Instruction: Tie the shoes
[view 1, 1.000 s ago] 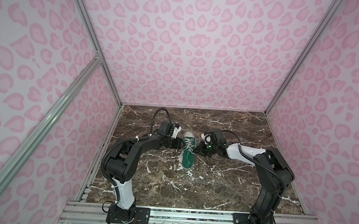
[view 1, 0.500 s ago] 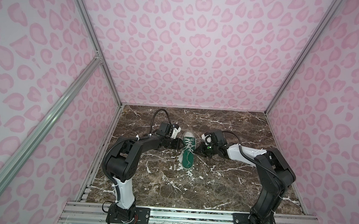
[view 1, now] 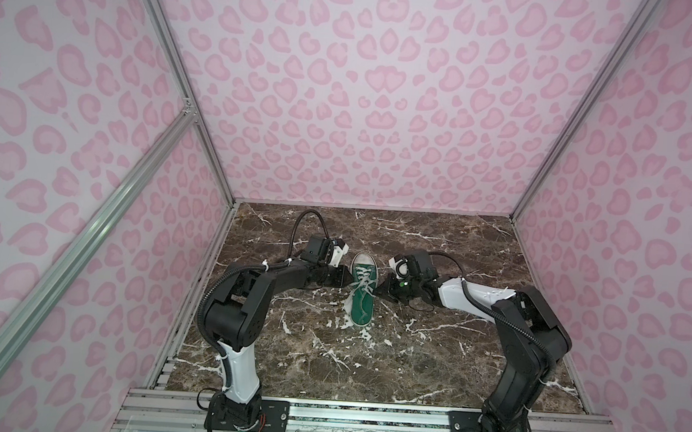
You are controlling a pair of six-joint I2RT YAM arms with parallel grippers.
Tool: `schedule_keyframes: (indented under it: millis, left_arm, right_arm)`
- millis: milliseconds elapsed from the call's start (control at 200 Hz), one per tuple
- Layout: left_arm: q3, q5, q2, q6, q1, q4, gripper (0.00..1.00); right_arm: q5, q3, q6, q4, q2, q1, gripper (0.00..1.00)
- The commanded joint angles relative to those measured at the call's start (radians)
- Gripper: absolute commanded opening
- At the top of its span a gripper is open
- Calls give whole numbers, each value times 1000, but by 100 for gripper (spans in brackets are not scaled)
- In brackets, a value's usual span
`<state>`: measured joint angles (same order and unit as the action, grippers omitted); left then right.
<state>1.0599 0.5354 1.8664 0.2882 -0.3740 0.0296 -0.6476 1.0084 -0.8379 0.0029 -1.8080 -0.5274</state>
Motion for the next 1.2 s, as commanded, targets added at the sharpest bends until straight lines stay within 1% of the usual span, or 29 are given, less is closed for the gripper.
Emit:
schedule_keyframes:
  millis: [0,50,125,220,310,320,335,560,920,980,1060,1095,1105,1120,1195]
  left_arm:
    - [-3,11,-9,4,1,-12,16]
    - [-3,9,-10,1,0,-10,18]
    - [-4,0,-13,-3,0,-4,26]
    - [-6,-3,-15,-2,2,-1,34]
    - [-10,2,-13,3,2,-7,35]
    - [-10,2,-13,4,3,-7,39]
    - [-9,3,-13,4,3,-9,40]
    - [-23,2,-15,11,4,-17,45]
    - [-29,26,11,48,1,-67,46]
    - [-28,28,15,52,2,-72,44]
    - [-27,38,19,63,2,-88,38]
    - [-25,39,19,65,2,-89,38]
    - [-24,38,19,65,3,-89,34]
    - [-24,37,18,65,2,-89,33]
    - [-26,20,4,63,1,-86,30]
  right_arm:
    - [7,-10,8,6,9,-2,3]
    - [6,-13,6,9,10,-1,3]
    - [6,-13,6,8,9,-2,3]
    - [6,-12,8,8,8,-1,3]
    - [6,-15,10,4,9,-1,4]
    - [6,-16,10,5,8,-1,3]
    - [7,-15,10,4,9,-1,3]
    - [14,-23,11,0,18,-1,3]
    - [13,-21,13,-4,21,0,3]
    - [12,-19,13,-4,19,-2,3]
    - [11,-17,10,-4,19,-1,3]
    - [11,-16,11,-4,19,-1,3]
    - [11,-17,11,-4,18,-2,3]
    - [11,-16,11,-5,18,-2,3]
    - [12,-14,13,-9,18,0,3]
